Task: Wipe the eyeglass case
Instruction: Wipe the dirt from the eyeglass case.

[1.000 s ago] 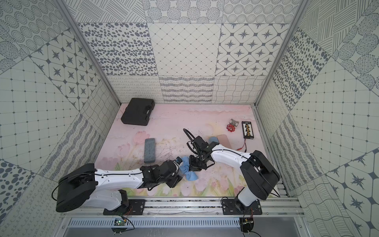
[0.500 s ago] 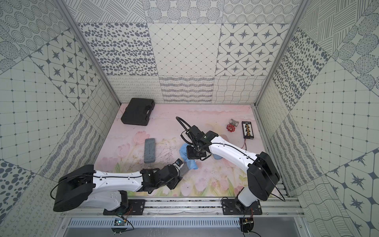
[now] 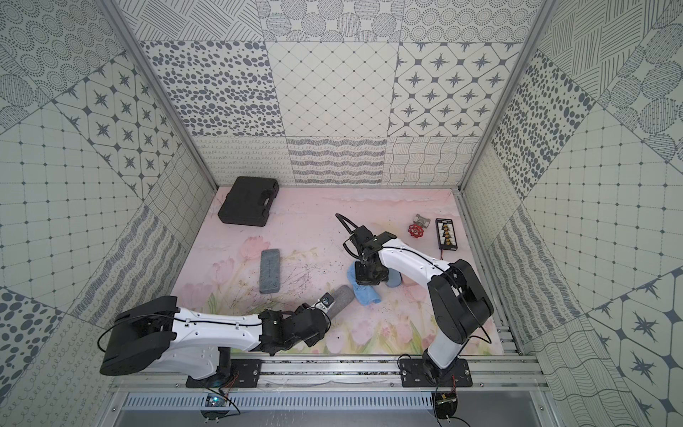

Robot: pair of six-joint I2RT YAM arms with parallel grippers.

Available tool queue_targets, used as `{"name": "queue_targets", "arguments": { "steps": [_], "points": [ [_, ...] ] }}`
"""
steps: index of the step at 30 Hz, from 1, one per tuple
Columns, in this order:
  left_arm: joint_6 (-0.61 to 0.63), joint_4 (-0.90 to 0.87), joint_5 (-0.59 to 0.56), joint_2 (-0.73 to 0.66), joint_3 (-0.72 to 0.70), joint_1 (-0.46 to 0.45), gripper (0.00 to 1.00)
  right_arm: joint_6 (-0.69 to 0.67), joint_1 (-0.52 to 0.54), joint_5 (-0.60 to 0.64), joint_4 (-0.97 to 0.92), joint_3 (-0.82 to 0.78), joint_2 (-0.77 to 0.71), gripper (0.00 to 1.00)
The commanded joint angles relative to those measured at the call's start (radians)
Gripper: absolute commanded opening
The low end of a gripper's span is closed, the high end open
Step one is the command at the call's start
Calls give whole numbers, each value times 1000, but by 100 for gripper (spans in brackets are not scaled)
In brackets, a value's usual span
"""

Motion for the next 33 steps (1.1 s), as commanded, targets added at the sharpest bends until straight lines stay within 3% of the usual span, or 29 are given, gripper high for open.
{"name": "queue_targets", "arguments": {
  "steps": [1,4,7,9,12,14,17,19,22,25,30,33],
  "points": [
    [1,20,-127,19,24,-25,17,-78,52,44,-99,108,-57,0],
    [-2,11,-155,22,25,-35,17,6,89,-259,-18,92,-43,0],
    [-5,10,-170,25,26,-42,17,145,114,-561,218,-40,-26,0],
    [-4,8,-175,30,30,-50,17,211,100,-644,350,-133,-17,0],
    [-2,5,-178,39,32,-55,17,124,14,-565,274,-186,20,0],
    [1,6,-178,44,31,-61,17,10,-45,-347,124,-153,45,0],
    [13,12,-174,52,32,-61,17,-100,-40,32,-51,-40,53,0],
    [15,8,-176,58,39,-61,17,-129,-19,114,-116,27,30,0],
    [17,10,-177,62,40,-61,17,-124,7,-2,-127,89,-31,0],
    [15,11,-176,67,41,-60,17,-50,48,-239,-74,89,-53,0],
    [12,3,-179,75,49,-64,16,161,108,-616,278,-76,-42,0],
    [11,0,-186,71,47,-67,16,114,37,-585,271,-148,15,0]
  ]
}}
